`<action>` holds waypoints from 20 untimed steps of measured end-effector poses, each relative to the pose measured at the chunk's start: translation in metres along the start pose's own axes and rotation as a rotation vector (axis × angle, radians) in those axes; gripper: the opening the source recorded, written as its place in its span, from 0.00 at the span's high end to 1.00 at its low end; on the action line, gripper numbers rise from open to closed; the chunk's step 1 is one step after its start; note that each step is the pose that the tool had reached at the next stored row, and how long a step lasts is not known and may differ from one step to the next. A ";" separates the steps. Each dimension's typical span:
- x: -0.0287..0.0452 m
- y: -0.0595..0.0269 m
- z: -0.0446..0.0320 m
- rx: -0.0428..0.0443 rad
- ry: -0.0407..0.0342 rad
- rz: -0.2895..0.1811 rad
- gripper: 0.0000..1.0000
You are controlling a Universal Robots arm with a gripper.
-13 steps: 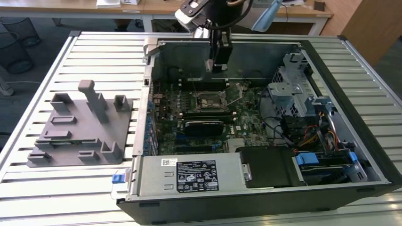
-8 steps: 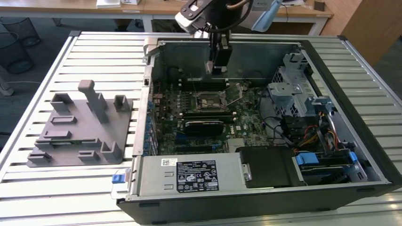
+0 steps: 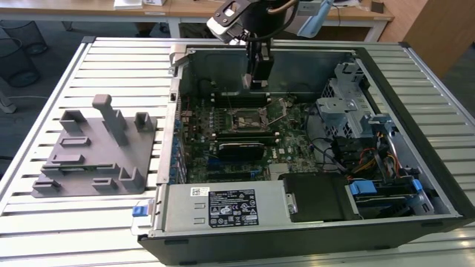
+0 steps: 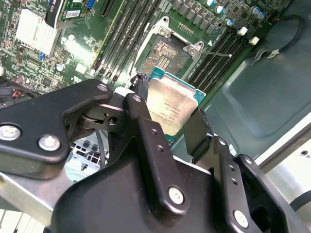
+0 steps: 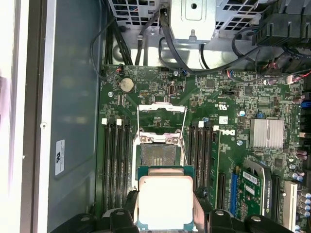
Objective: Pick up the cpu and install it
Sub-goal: 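Place the cpu into insertion slot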
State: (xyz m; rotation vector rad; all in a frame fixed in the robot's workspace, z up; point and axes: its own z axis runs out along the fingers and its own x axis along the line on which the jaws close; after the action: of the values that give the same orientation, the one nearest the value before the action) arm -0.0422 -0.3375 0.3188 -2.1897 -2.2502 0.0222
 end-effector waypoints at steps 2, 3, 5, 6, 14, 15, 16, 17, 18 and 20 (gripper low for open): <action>0.0000 0.0000 0.0003 0.0000 0.0000 0.000 0.47; 0.0000 0.0000 0.0005 0.0000 0.0001 0.000 0.47; 0.0000 0.0000 0.0014 0.0001 -0.0002 0.000 0.47; 0.0000 0.0000 0.0022 0.0000 0.0000 0.000 0.47; 0.0001 0.0001 0.0060 0.0000 0.0000 0.000 0.47; 0.0000 0.0001 0.0061 0.0001 -0.0001 0.000 0.47; 0.0001 0.0001 0.0065 -0.0001 0.0003 0.000 0.47; 0.0001 0.0001 0.0069 -0.0001 0.0002 0.000 0.47; 0.0001 0.0001 0.0072 0.0000 0.0000 0.000 0.47; 0.0001 0.0001 0.0084 0.0000 0.0000 0.000 0.47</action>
State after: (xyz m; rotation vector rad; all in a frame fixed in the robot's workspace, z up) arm -0.0422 -0.3375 0.3104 -2.1896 -2.2503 0.0222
